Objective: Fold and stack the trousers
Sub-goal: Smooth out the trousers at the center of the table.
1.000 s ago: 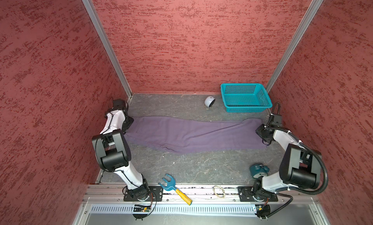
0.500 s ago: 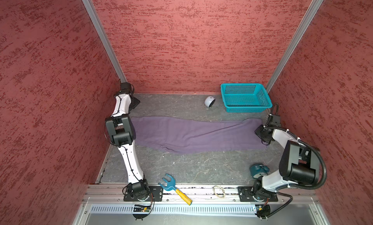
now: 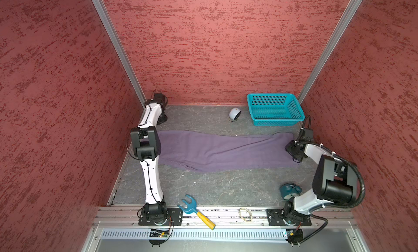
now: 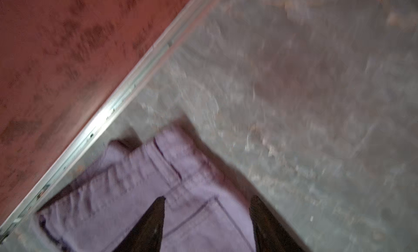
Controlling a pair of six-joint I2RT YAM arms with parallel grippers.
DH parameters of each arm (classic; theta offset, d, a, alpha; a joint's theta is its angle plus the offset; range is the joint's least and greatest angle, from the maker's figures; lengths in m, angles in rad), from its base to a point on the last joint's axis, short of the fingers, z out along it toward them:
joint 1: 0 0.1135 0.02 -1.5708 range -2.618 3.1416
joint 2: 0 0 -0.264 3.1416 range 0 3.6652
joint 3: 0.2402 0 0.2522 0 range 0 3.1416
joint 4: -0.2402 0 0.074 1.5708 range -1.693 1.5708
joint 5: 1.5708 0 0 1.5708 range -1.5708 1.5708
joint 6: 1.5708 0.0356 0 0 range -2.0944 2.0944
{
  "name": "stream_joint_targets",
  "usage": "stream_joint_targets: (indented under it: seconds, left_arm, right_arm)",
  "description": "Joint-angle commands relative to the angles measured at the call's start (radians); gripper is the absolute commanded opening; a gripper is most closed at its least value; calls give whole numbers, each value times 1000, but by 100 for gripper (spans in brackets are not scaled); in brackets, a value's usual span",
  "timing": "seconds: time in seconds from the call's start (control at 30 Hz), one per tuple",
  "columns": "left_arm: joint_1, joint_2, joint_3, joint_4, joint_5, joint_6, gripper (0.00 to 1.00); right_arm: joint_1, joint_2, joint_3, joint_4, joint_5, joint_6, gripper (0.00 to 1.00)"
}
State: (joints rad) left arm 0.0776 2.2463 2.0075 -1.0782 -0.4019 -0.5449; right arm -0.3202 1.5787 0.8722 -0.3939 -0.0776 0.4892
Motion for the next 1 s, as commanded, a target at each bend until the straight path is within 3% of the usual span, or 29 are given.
stream_joint_targets:
  seconds: [0.0,0.23,0.47,0.67,0.87,0.97]
  left_arm:
    - [-22,-133,-140,136,-8,-21,62]
    - [62,-109,-205,88,100,-151,76]
    - [129,-13,-122,62,177,-196,72]
    - [136,68,-60,45,176,-208,74]
    - [122,83,-61,41,162,-208,55]
    - [116,77,-94,53,151,-208,35]
  right_arm:
    - [3,16,22,36,-22,-8,40]
    - [4,-19,10,53,-50,-1,40]
    - [3,-33,-4,61,-62,0,41]
    - [3,-29,2,61,-67,1,41]
    - [3,-26,4,61,-71,2,41]
    - [1,-26,5,62,-73,2,41]
